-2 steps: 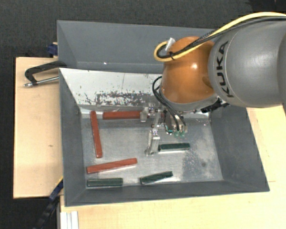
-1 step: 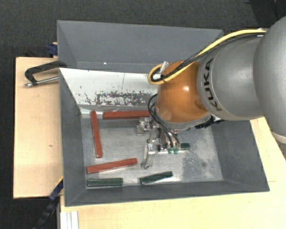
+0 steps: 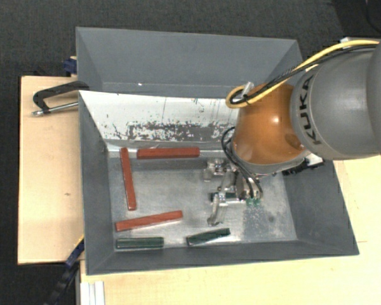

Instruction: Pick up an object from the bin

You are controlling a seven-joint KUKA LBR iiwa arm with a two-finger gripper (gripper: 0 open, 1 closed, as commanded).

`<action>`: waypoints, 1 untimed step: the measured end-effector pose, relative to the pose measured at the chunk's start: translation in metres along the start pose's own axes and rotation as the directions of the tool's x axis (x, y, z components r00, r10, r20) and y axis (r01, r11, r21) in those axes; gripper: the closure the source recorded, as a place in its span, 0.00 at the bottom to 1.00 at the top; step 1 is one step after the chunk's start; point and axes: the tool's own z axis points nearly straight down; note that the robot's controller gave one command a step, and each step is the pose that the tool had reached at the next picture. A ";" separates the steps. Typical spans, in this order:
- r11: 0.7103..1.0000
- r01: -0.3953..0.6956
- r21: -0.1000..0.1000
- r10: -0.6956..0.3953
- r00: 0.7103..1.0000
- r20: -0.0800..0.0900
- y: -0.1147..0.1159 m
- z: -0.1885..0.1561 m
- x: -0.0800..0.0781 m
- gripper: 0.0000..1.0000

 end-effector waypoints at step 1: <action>0.999 0.046 0.007 -0.046 0.999 0.004 0.013 0.007 0.010 0.00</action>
Offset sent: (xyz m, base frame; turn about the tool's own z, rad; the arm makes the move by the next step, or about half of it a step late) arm -0.0340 0.0184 -0.0385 0.0639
